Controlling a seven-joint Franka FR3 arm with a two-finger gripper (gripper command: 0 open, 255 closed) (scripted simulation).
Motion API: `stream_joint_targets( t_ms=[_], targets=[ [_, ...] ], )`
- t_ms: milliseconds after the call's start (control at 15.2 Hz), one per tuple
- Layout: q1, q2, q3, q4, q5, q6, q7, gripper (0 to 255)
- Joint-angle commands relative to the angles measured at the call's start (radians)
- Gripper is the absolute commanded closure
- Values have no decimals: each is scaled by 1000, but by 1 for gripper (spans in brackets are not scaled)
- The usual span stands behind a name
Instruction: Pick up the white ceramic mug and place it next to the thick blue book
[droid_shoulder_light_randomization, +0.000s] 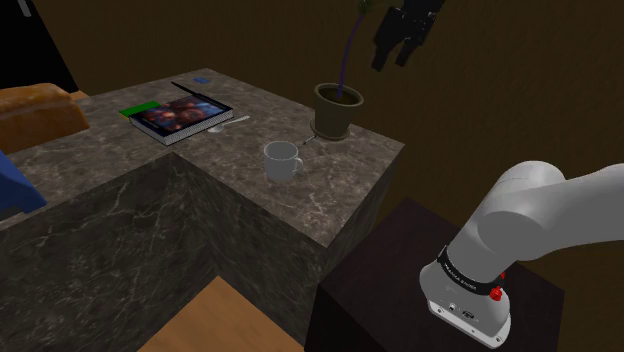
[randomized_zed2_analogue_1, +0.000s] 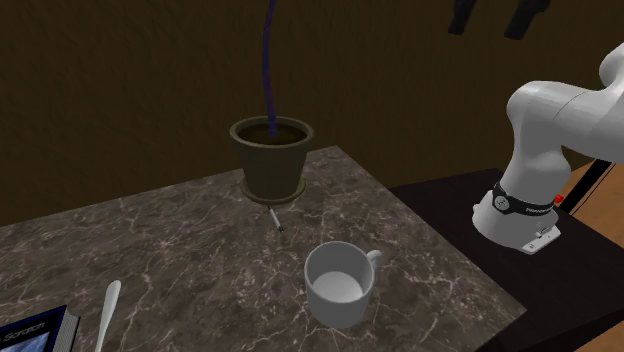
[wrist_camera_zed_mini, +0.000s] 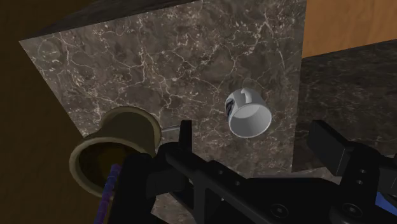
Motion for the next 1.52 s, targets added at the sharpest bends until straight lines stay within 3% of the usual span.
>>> stream_joint_targets(
  t_ms=[0,726,1452],
  targets=[
    [0,0,0,0,0,0,0,0],
    [10,323,39,-31,14,272,10,0],
    [19,720,73,79,2,477,30,0]
  ],
)
